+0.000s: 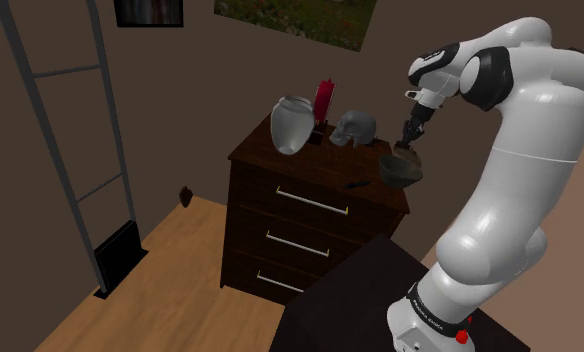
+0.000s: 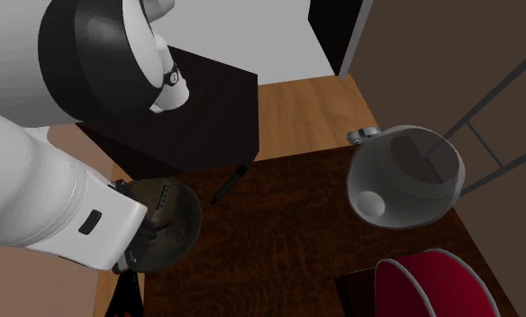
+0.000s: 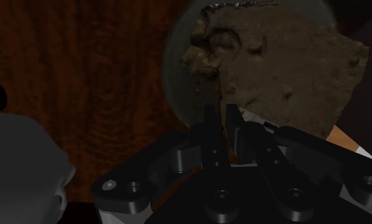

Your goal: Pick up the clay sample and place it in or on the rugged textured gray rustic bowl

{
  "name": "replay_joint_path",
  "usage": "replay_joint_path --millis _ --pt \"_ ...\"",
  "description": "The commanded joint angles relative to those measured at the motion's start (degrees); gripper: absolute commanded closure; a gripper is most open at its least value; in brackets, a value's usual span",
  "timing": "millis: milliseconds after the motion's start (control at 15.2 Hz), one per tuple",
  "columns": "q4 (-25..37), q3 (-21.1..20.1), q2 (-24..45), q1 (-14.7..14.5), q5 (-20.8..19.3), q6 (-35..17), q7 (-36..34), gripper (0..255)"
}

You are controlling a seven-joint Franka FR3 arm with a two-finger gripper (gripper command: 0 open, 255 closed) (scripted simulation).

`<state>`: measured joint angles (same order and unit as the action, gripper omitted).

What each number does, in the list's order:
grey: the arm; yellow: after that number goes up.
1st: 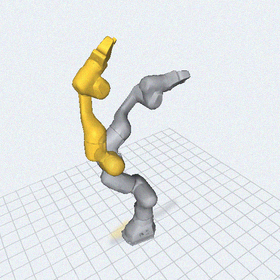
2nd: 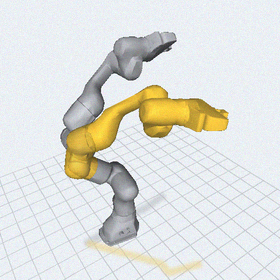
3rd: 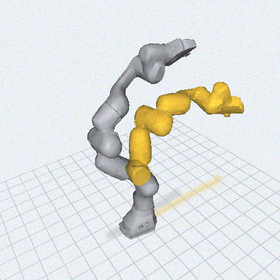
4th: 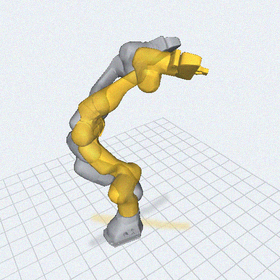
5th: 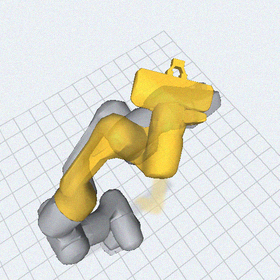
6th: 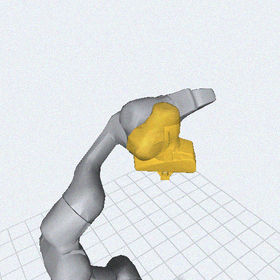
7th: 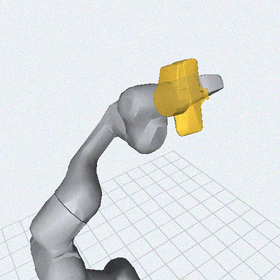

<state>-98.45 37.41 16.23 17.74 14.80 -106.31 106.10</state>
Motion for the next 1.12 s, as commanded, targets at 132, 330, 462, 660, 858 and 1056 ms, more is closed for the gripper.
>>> replay_joint_path --millis 132,330,462,660,858,1056 --pt "-1.96 -0.29 1.01 0.14 0.83 -2.74 0.72 255" --pt "-3.33 -0.53 1.81 0.26 1.48 -4.71 1.26 255" --pt "-4.27 -0.75 2.47 0.37 2.02 -6.13 1.69 255" --pt "-4.27 -0.75 2.47 0.37 2.02 -6.13 1.69 255" --pt "-4.27 -0.75 2.47 0.38 2.02 -6.13 1.69 255" --pt "-4.27 -0.75 2.46 0.37 2.02 -6.13 1.69 0"
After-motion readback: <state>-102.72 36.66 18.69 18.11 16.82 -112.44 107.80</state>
